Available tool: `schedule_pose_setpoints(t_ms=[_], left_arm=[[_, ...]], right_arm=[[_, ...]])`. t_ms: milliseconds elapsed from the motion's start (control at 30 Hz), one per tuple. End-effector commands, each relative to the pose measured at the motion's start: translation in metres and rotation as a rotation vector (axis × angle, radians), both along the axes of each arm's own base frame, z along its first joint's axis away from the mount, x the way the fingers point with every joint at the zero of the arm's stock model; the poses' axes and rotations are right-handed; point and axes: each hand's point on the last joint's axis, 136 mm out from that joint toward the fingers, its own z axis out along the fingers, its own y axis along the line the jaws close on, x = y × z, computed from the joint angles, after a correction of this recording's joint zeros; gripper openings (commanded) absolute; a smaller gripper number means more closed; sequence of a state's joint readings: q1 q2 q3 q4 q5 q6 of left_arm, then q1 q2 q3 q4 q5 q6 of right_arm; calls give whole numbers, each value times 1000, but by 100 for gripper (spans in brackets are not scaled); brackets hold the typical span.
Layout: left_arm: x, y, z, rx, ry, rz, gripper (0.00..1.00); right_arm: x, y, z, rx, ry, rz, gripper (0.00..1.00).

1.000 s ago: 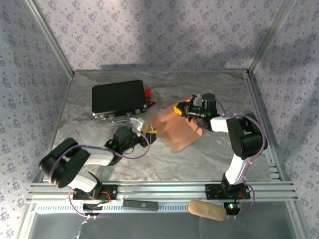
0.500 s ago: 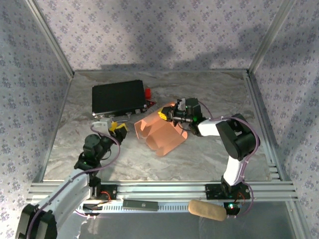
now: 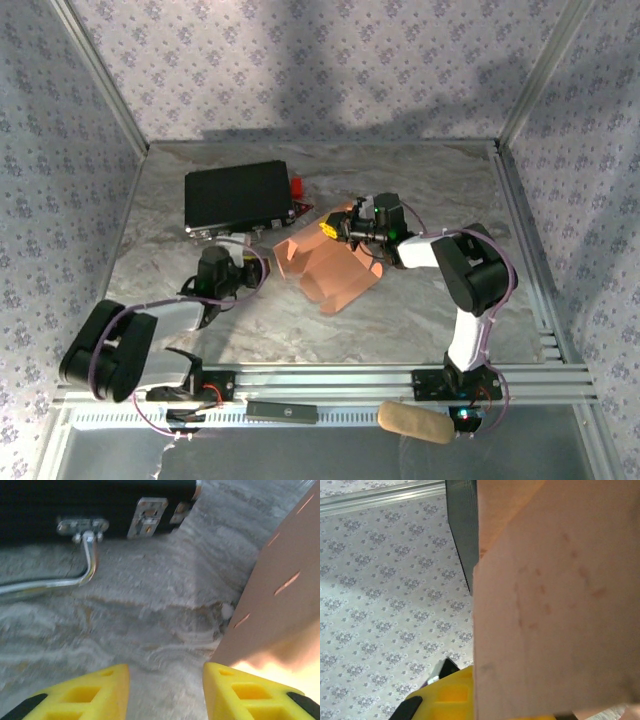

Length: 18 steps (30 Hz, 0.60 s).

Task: Fold the paper box

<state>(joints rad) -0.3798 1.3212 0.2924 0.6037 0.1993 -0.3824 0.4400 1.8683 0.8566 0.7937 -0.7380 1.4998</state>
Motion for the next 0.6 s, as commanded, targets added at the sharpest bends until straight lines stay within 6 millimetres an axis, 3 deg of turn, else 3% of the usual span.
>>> schedule_pose_setpoints(t_ms=[0,100,433,567], left_arm=[[19,-21,25,-31,-93,-72,43],[22,-30,21,-39,-91,-114,43],[5,-61,24,-30,-139,-208,46],[5,-66,22,-20,-141,-212,46]], right_arm=[[4,1,6,10,-26,19,0],[6,-1,7,15,-27,15,0],[10,-1,6,14,-29,13,0],[11,-1,4,14,-24,9,0]])
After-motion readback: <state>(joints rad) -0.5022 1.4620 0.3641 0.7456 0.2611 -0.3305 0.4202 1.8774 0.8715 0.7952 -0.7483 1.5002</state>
